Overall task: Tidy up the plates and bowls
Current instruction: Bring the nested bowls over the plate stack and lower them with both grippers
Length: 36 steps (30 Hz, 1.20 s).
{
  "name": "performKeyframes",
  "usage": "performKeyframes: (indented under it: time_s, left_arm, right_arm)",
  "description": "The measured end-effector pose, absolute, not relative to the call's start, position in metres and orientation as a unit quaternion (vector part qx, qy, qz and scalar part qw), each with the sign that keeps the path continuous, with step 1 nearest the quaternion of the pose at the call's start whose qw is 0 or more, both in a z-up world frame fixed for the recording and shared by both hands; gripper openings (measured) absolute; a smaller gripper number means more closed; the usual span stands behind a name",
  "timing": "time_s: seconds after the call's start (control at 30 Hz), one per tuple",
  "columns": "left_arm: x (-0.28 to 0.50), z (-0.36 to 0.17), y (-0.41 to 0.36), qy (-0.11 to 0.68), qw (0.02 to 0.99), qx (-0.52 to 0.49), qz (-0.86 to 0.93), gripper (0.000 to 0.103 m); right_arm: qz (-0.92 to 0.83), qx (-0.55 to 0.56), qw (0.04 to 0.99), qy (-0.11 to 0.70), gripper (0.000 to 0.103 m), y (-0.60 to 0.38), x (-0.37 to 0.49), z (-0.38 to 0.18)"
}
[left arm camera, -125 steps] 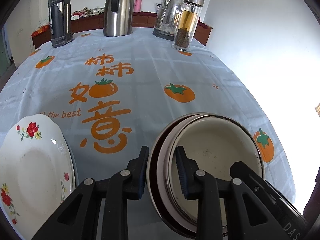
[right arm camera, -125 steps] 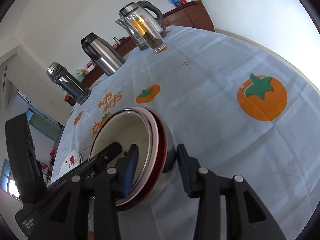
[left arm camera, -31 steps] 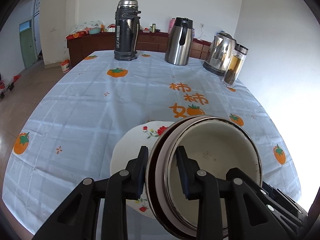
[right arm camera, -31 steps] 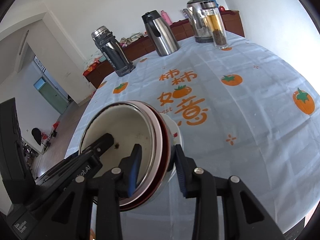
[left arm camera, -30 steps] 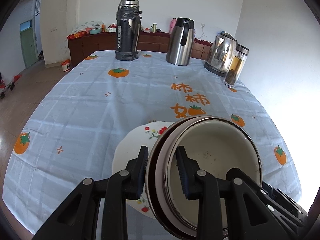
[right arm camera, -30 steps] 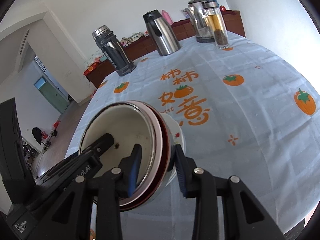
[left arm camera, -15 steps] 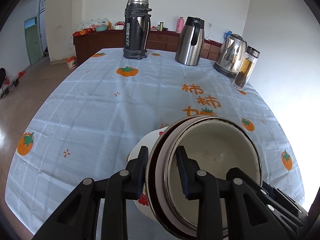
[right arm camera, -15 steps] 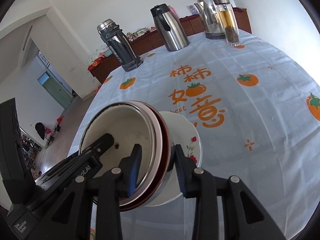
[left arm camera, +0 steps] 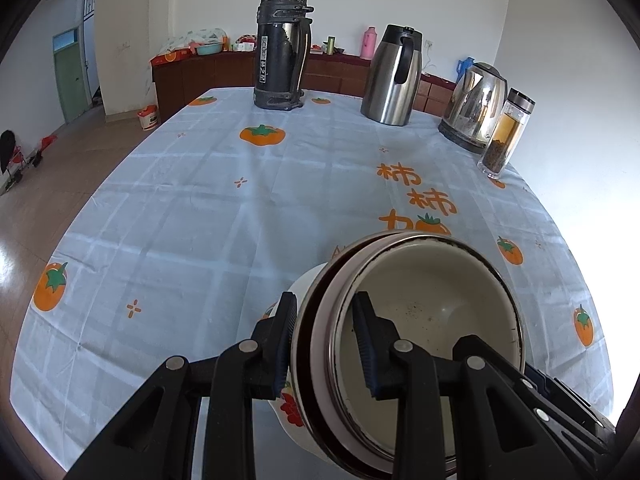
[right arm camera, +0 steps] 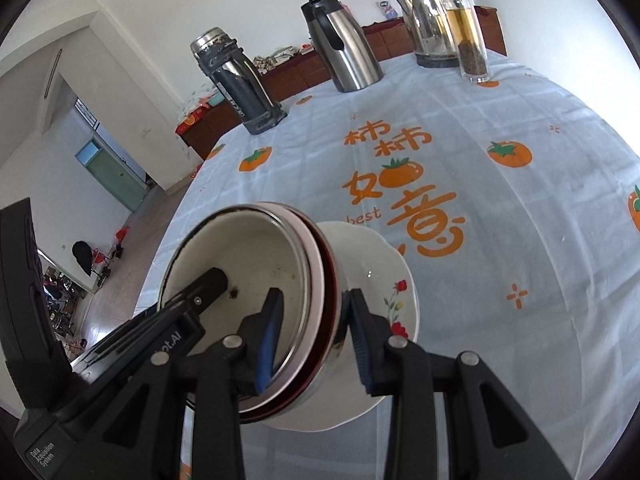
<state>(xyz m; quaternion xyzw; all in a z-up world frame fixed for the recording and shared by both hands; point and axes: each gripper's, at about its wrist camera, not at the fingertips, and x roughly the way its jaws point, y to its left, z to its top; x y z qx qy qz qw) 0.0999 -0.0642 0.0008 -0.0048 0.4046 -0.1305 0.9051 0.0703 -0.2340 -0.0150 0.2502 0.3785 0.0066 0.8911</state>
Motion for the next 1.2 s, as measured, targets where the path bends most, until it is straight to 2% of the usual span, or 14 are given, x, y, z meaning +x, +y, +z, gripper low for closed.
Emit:
performKeyframes:
  time_s: [1.2]
  left_arm:
    - [0.120,-0.024,-0.074,0.440,0.890,0.005,-0.123,0.032]
  right_arm:
    - [-0.004,0.252,0.872,0.420,0.033,-0.239,0.091,-0.038]
